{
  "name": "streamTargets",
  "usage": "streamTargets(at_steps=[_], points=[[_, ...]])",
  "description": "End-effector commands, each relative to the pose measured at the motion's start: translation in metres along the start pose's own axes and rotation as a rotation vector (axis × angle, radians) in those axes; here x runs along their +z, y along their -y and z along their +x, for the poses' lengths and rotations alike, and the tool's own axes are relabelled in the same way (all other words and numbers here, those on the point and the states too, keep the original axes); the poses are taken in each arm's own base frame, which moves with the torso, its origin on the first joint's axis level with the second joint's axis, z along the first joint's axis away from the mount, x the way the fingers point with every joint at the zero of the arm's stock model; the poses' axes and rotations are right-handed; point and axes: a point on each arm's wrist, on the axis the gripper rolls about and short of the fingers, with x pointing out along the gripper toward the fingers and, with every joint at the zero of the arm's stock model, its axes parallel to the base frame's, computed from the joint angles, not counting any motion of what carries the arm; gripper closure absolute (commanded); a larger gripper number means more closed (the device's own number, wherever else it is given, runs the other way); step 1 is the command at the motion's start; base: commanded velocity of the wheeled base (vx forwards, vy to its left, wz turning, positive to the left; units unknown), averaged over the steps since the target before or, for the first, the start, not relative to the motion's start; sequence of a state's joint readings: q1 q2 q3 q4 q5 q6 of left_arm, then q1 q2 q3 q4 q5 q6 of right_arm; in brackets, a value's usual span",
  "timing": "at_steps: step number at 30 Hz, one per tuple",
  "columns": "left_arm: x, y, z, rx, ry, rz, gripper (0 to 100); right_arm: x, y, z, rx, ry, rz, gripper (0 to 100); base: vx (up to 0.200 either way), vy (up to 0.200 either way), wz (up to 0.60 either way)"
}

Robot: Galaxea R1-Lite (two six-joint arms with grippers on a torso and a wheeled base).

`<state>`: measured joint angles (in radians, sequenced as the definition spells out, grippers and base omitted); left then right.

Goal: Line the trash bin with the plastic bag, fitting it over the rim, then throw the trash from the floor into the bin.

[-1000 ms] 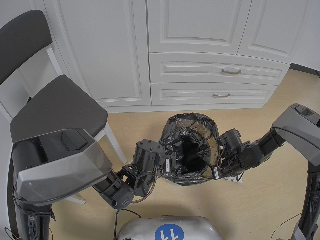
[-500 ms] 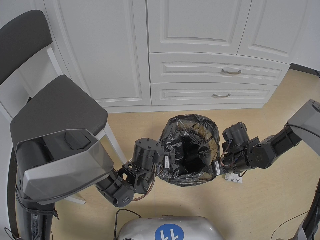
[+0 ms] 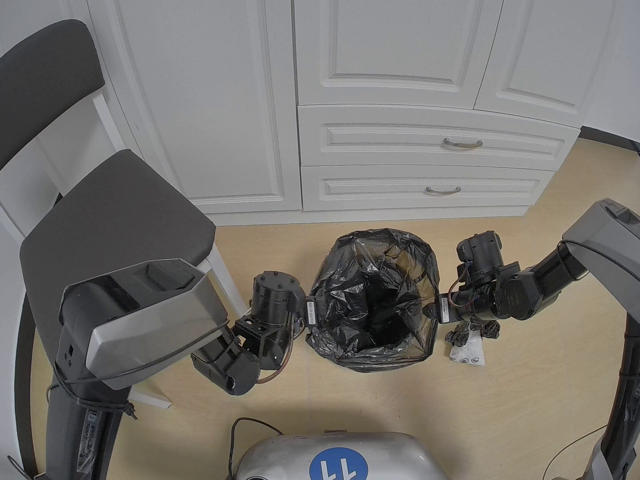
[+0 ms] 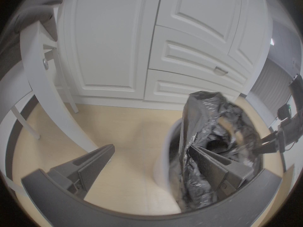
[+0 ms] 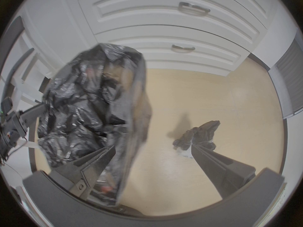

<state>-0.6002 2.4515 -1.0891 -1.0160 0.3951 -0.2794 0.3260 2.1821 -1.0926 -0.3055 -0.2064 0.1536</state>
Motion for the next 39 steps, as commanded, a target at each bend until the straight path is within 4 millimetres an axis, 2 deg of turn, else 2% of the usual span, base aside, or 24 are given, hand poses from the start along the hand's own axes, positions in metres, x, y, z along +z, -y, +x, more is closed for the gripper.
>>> streamTargets(at_steps=[1, 6, 10, 15, 21, 25, 27, 33, 39], points=[[-0.014, -0.019, 0.014, 0.050, -0.034, 0.028, 0, -0.011, 0.013, 0.025, -0.041, -0.051, -0.006, 0, 0.000, 0.000, 0.00], [-0.018, -0.035, 0.018, 0.092, -0.055, 0.093, 0, -0.013, 0.019, 0.026, -0.067, -0.061, -0.021, 0, 0.000, 0.000, 0.00], [-0.015, -0.036, 0.017, 0.097, -0.049, 0.089, 0, -0.014, 0.022, 0.024, -0.076, -0.066, -0.031, 0, 0.000, 0.000, 0.00], [-0.013, -0.039, 0.015, 0.103, -0.052, 0.107, 0, -0.024, 0.034, 0.025, -0.093, -0.108, -0.096, 0, 0.000, 0.000, 0.00], [-0.013, -0.044, 0.015, 0.112, -0.049, 0.126, 0, -0.024, 0.034, 0.027, -0.092, -0.107, -0.095, 0, 0.000, 0.000, 0.00], [-0.003, -0.038, 0.009, 0.095, -0.024, 0.117, 0, -0.009, 0.029, 0.023, -0.079, -0.020, -0.048, 0, 0.000, 0.000, 0.00], [0.007, -0.032, 0.001, 0.072, 0.023, 0.105, 0, 0.005, 0.024, 0.011, -0.062, 0.077, 0.015, 0, 0.000, 0.000, 0.00], [0.019, -0.018, -0.018, 0.017, 0.057, 0.099, 0, 0.015, 0.021, -0.005, -0.034, 0.127, 0.029, 0, 0.000, 0.000, 0.00], [0.021, -0.015, -0.012, -0.004, 0.090, 0.084, 0, 0.024, 0.016, 0.013, 0.010, 0.184, 0.127, 0, 0.000, 0.000, 0.00]])
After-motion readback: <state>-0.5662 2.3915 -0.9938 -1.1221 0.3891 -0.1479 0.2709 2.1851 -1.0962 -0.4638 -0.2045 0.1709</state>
